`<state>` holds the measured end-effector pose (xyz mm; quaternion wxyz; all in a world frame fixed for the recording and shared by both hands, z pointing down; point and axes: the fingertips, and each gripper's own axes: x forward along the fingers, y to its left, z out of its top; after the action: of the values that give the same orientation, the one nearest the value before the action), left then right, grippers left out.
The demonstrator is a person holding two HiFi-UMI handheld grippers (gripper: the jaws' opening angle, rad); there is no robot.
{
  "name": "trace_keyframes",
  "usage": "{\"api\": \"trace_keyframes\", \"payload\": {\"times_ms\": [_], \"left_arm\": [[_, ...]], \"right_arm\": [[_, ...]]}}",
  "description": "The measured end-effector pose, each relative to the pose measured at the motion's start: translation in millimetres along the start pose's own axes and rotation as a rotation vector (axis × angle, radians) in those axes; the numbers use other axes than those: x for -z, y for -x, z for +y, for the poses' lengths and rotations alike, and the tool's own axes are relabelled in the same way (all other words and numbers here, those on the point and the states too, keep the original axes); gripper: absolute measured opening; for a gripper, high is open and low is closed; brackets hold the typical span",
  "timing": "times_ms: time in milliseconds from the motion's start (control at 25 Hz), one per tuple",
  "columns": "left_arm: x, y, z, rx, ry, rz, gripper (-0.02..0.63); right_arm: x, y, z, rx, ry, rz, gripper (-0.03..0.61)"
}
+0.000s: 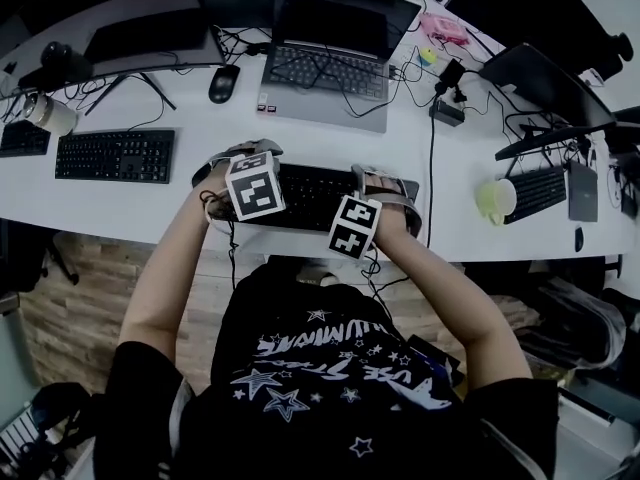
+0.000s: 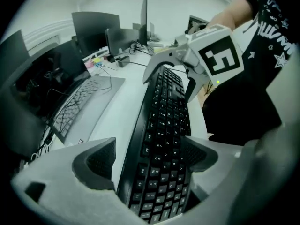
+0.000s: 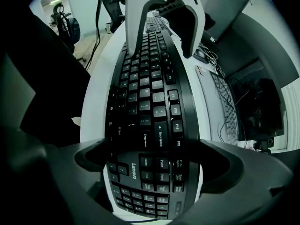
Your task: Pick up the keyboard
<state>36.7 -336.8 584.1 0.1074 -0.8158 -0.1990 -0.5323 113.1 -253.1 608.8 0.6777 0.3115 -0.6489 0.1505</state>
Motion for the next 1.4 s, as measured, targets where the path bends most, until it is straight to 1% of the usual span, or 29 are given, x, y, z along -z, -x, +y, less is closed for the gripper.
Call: {"api": "trace_keyframes", "payload": {"times_ms": [160, 280, 400, 440, 520, 680, 720, 760, 840, 1000, 1080, 1120, 1280, 1400], "left_arm": [[1.6, -13.0, -10.2, 0.091, -0.077, 0.124, 0.428], [5.5, -17.4, -22.5, 0.185, -0.128, 0.214, 0.426], [10.5, -18.4, -32.0, 0.248, -0.150, 0.292, 0.426], [10.9, -19.8, -35.5, 0.261, -0.150, 0.301, 0.426], [8.4, -23.3, -37.1, 0.256, -0.152, 0.301, 0.426], [12.2, -24.3, -42.0, 0.256, -0.179, 0.353, 0.421], [12.7, -23.3, -43.4, 0.258, -0.181, 0.355, 0.390], [13.1, -21.7, -45.6, 0.268, -0.177, 0.354, 0.319], [13.8, -17.6, -52.6, 0.301, -0.155, 0.351, 0.263], [12.1, -10.7, -68.1, 0.348, -0.101, 0.339, 0.195], [8.4, -6.5, -75.7, 0.362, -0.063, 0.315, 0.132], [5.6, -4.7, -77.9, 0.357, -0.051, 0.298, 0.108], [-2.1, -1.9, -79.0, 0.286, -0.026, 0.271, 0.095], [-5.4, 1.3, -77.6, 0.235, -0.007, 0.271, 0.091]], "right_arm": [[-1.5, 6.8, 1.3, 0.070, 0.012, -0.024, 0.571], [-2.7, 12.9, 3.6, 0.134, 0.037, -0.035, 0.571], [-7.9, 19.0, 2.3, 0.245, 0.067, -0.057, 0.571], [-10.6, 20.4, 0.8, 0.286, 0.071, -0.070, 0.571], [-12.6, 22.8, 0.5, 0.341, 0.081, -0.085, 0.571], [-11.9, 25.7, 3.2, 0.386, 0.093, -0.109, 0.571], [-12.4, 26.7, 3.8, 0.394, 0.095, -0.115, 0.571], [-13.2, 27.6, 4.8, 0.403, 0.101, -0.123, 0.571], [-14.7, 29.2, 7.6, 0.420, 0.119, -0.142, 0.571], [-15.0, 33.8, 12.7, 0.467, 0.169, -0.180, 0.571], [-14.0, 35.8, 12.7, 0.512, 0.195, -0.182, 0.571], [-13.1, 36.7, 11.2, 0.541, 0.205, -0.179, 0.571], [-6.6, 41.3, 5.4, 0.651, 0.227, -0.183, 0.571], [-3.7, 50.2, 1.8, 0.716, 0.223, -0.212, 0.571]]}}
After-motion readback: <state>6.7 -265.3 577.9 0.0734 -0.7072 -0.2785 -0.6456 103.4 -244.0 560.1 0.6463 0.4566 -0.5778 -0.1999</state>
